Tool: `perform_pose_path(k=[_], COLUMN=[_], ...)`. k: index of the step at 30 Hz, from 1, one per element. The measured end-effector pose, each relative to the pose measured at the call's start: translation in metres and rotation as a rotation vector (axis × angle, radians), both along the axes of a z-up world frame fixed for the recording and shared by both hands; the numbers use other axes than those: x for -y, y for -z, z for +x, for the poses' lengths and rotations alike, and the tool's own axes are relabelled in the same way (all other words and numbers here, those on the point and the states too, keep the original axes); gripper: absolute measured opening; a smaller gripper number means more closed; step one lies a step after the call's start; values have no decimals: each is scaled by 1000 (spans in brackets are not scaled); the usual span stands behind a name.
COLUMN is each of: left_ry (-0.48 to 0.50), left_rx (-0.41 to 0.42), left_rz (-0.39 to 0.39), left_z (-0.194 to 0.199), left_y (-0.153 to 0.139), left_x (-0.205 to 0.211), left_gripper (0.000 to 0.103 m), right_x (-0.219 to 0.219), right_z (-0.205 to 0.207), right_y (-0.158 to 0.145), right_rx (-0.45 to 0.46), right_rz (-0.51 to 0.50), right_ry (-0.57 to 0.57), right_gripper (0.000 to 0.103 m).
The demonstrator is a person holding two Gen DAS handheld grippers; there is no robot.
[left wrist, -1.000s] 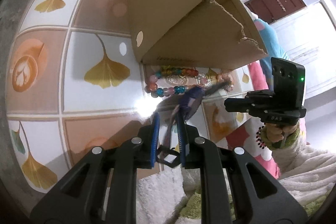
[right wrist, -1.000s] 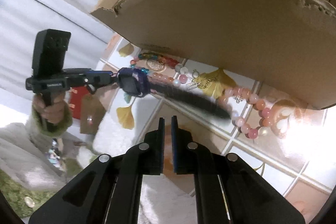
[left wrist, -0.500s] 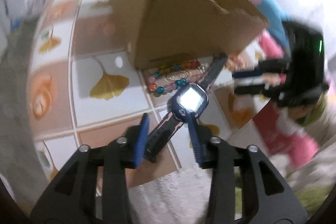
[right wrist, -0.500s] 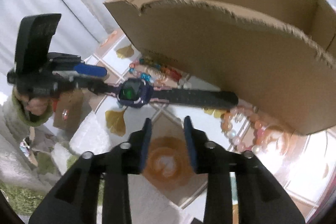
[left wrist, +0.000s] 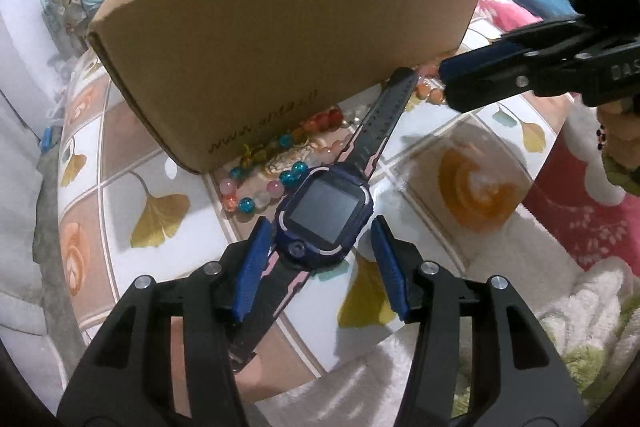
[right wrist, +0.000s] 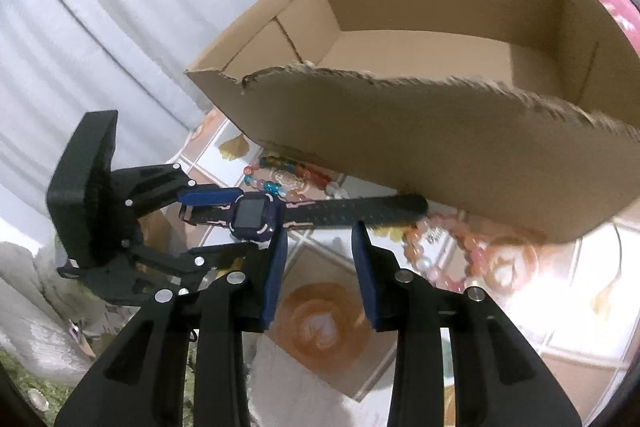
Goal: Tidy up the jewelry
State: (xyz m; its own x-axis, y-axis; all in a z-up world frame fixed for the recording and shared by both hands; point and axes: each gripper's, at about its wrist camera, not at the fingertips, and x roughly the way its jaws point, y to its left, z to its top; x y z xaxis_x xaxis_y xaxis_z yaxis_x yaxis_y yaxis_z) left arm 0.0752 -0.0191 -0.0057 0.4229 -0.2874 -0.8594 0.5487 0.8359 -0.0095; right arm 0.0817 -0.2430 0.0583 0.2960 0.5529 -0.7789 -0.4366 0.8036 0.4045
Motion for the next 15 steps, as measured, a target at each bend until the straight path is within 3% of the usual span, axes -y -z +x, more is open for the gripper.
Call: perform_pose_path(k=[7,15], left_ry=[33,140], left_rx=[62,130], left_rz=[19,66], left_z=[-12,-42], left_y=[2,5], left_x=[3,5], left_gripper=[45,45], right_x=[5,-3], right_z=[-8,-23], right_y=[-2,-4], right_rx=[-7,17], right_rz=[24,-10], right_ry=[25,-16], right_gripper=[33,33])
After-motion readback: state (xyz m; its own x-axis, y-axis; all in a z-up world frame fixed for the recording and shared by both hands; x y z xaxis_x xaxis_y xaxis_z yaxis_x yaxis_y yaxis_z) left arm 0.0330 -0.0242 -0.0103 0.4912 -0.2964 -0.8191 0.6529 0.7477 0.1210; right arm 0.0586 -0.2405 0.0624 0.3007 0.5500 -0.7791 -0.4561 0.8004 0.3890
